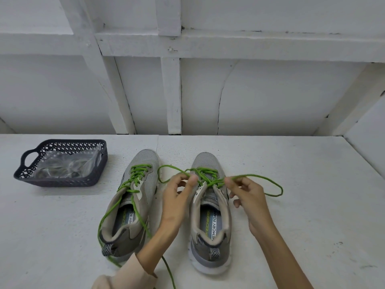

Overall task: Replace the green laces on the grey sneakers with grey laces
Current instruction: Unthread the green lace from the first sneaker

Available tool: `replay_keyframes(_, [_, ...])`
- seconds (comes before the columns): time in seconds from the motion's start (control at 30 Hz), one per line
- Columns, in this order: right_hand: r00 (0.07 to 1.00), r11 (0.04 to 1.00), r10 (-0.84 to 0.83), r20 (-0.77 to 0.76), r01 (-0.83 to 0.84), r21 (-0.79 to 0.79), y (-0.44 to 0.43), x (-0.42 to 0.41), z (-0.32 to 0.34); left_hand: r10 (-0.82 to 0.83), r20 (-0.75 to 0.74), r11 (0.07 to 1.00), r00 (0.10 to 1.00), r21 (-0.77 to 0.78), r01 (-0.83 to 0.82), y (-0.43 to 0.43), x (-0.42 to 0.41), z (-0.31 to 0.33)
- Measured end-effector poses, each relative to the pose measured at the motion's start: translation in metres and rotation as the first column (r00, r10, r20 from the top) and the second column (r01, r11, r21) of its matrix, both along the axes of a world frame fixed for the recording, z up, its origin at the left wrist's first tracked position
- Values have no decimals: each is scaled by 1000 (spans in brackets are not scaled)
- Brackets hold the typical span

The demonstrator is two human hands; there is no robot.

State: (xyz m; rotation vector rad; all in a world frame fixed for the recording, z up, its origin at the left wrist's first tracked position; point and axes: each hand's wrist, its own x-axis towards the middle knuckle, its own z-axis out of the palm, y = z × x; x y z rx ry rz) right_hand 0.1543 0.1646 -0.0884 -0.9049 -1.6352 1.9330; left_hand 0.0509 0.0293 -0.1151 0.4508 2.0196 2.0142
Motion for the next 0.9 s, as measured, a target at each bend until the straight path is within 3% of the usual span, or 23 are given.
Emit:
replay_keyframes(0.07, [994,994,108,13,-109,5,-8,-3,3,-74,-29,996,997,-55,72,2,2,-3])
replay_keyframes(0.23, [976,978,-207,-74,207,-13,6,-1,-4,202,19,978,979,54,-202,-2,-2,2])
replay_keyframes(0.43, [993,993,112,31,-114,40,-7,-3,0,-59,-18,997,998,-46,58,2,3,-1])
replay_keyframes(0.6, [973,979,-205,-102,203,-29,8,0,-3,194,27,977,981,83,-196,-1,4,7])
replay_keyframes(0.77, [991,991,115,67,-119,63,1,-1,-2,-71,3,996,997,-46,71,2,4,-1])
replay_keyframes(0.83, [990,991,123,70,-127,50,-3,-3,-5,-34,5,999,999,-8,34,4,3,1])
replay_keyframes(0.9, [999,999,34,15,-34,2,-1,-3,-6,117,95,987,989,100,-126,4,0,7])
